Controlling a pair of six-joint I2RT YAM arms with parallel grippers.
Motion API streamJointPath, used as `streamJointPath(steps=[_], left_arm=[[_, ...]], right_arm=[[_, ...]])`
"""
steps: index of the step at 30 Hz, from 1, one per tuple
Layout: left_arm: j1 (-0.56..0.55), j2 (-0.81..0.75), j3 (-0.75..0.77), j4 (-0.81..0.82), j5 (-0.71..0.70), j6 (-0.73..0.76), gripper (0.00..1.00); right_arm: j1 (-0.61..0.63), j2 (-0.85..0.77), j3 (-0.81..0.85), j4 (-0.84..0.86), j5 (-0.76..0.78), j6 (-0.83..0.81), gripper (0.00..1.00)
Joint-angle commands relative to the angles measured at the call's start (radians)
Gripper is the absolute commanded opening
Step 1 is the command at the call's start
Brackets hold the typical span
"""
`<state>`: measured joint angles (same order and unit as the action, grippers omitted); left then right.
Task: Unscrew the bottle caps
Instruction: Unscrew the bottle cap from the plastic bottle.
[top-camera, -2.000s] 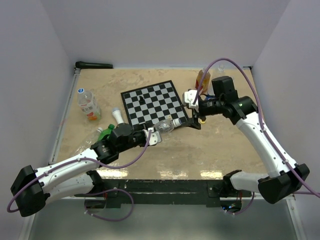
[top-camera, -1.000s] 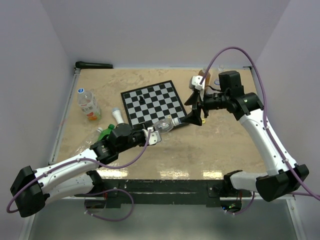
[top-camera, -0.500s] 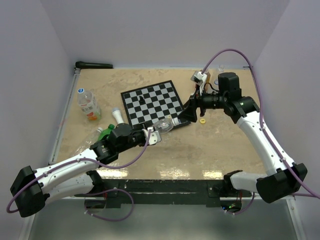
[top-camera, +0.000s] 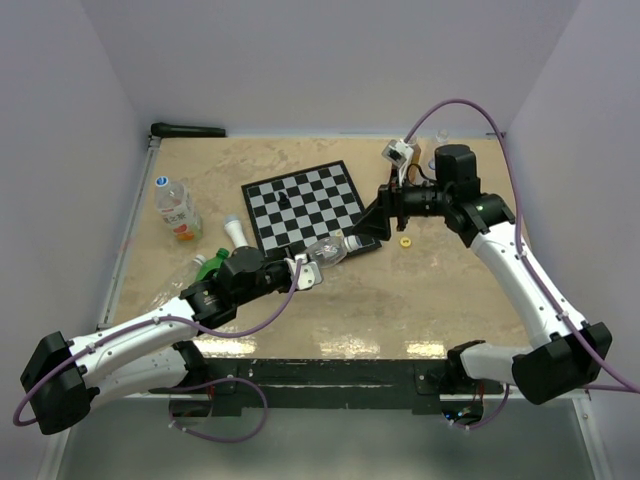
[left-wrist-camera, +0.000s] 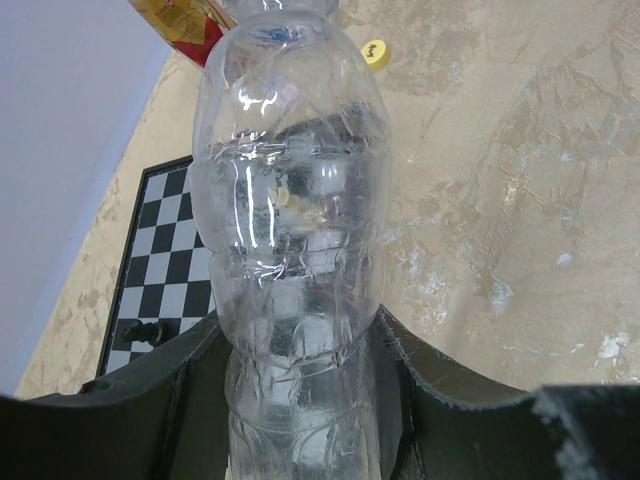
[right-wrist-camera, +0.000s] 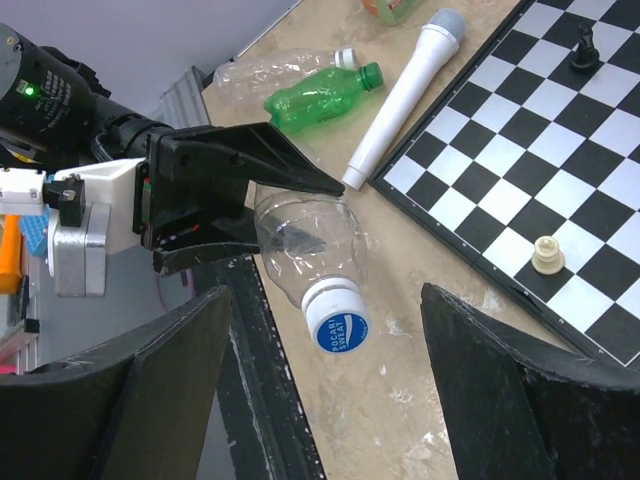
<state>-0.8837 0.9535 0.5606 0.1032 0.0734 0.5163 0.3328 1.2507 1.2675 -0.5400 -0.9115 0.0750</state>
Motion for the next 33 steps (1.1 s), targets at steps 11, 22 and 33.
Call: streamJointPath(steps=[11, 22, 33], left_arm=[[0.003, -0.007, 0.027, 0.032, -0.021, -0.018, 0.02], [0.005, -0.012, 0.025, 0.033, -0.038, -0.019, 0.02], [0.005, 0.001, 0.03, 0.026, 0.02, -0.028, 0.02]], right_arm=[[0.021, 0.072, -0.059, -0.035, -0.041, -0.011, 0.72], [0.025, 0.089, -0.033, -0.069, -0.112, -0.049, 0.18], [0.046, 0.196, 0.211, -0.573, -0.107, -0.917, 0.0]])
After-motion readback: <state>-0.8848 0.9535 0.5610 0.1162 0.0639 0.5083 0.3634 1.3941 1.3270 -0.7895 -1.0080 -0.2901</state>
